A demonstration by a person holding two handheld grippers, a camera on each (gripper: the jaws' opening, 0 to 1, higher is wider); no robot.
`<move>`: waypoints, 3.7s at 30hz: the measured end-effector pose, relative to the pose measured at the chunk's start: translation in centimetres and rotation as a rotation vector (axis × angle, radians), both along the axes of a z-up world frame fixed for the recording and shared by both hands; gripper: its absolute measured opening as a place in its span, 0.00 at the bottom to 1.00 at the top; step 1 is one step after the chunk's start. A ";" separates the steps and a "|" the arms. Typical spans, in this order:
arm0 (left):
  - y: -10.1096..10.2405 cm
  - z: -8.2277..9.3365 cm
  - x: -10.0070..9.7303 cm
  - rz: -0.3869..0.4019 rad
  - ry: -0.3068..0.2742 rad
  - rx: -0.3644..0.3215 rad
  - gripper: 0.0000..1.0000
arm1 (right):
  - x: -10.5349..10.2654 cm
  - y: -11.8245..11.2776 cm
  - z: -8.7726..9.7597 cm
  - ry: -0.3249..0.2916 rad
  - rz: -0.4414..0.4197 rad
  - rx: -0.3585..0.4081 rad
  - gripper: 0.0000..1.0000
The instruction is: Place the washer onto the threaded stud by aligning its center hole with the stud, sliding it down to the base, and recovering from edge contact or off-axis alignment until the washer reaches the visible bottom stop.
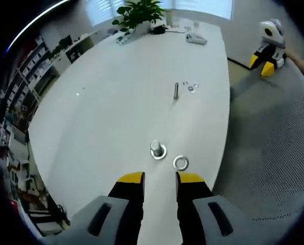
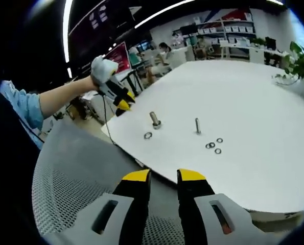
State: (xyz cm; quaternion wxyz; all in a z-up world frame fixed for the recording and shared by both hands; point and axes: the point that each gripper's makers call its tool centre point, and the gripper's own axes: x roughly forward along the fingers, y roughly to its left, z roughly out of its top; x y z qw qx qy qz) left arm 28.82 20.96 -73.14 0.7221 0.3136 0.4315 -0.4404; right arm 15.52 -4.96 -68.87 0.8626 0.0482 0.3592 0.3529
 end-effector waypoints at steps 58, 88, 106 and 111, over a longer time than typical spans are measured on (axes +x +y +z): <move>-1.8 -11.0 -4.0 -0.261 0.178 0.306 0.42 | -1.0 0.4 -0.8 0.069 0.055 -0.019 0.24; -1.7 -11.1 -3.7 -0.248 0.167 0.299 0.42 | -1.0 0.5 -0.7 0.069 0.035 0.004 0.24; -1.8 -11.1 -3.7 -0.246 0.173 0.313 0.42 | -0.8 0.3 -0.8 0.072 0.032 -0.003 0.24; -1.8 -11.0 -3.8 -0.246 0.169 0.311 0.42 | -0.9 0.3 -0.8 0.076 0.038 -0.009 0.24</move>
